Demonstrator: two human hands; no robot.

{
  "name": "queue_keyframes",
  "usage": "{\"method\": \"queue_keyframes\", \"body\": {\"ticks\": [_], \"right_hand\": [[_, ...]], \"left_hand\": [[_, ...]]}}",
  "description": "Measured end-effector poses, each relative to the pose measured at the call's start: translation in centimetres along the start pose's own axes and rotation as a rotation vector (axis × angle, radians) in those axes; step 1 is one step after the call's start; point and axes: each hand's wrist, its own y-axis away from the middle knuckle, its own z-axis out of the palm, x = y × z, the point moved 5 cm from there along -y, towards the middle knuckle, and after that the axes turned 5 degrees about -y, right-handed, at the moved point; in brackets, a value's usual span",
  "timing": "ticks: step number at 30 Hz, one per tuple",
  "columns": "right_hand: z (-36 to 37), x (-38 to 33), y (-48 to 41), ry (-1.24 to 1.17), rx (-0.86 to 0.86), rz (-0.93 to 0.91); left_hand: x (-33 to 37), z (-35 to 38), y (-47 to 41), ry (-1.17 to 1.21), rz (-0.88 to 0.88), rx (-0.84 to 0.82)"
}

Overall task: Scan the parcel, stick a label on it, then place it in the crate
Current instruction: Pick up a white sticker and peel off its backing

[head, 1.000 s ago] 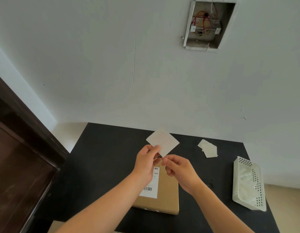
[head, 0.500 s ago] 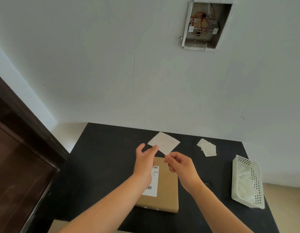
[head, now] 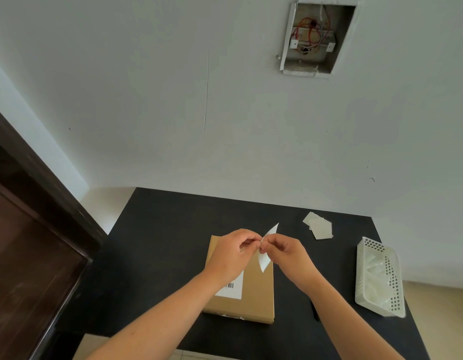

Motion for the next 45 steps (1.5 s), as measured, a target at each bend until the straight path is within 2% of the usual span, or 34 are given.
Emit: {"method": "queue_keyframes", "body": {"ticks": [9, 18, 24, 29, 39, 41, 45], "right_hand": [[-0.1, 1.0, 0.6, 0.124, 0.028, -0.027], [0.4, 1.4, 1.1, 0.165, 0.025, -0.048], [0.7, 1.6, 1.2, 0.199, 0.017, -0.031], [0.8, 1.6, 1.2, 0.193, 0.035, -0.028], [1.0, 2.2, 0.6, 0.157, 0.046, 0.000], [0.9, 3.0, 0.2, 0.152, 0.071, 0.053], [-0.4, 5.7, -0.8, 0.111, 0.154, 0.256]], "left_hand": [[-0.5, 0.3, 0.4, 0.068, -0.068, -0.082], [-1.0, 0.1, 0.7, 0.091, -0.058, -0.155], [-1.0, -0.3, 0.8, 0.046, 0.012, -0.133], [-1.4, 0.0, 0.7, 0.073, -0.002, -0.131], [-2.6, 1.1, 0.6, 0.097, -0.191, -0.086], [-3.2, 1.5, 0.3, 0.110, -0.261, -0.062], [-6.0, 0.7, -0.6, 0.230, -0.521, 0.038]]}}
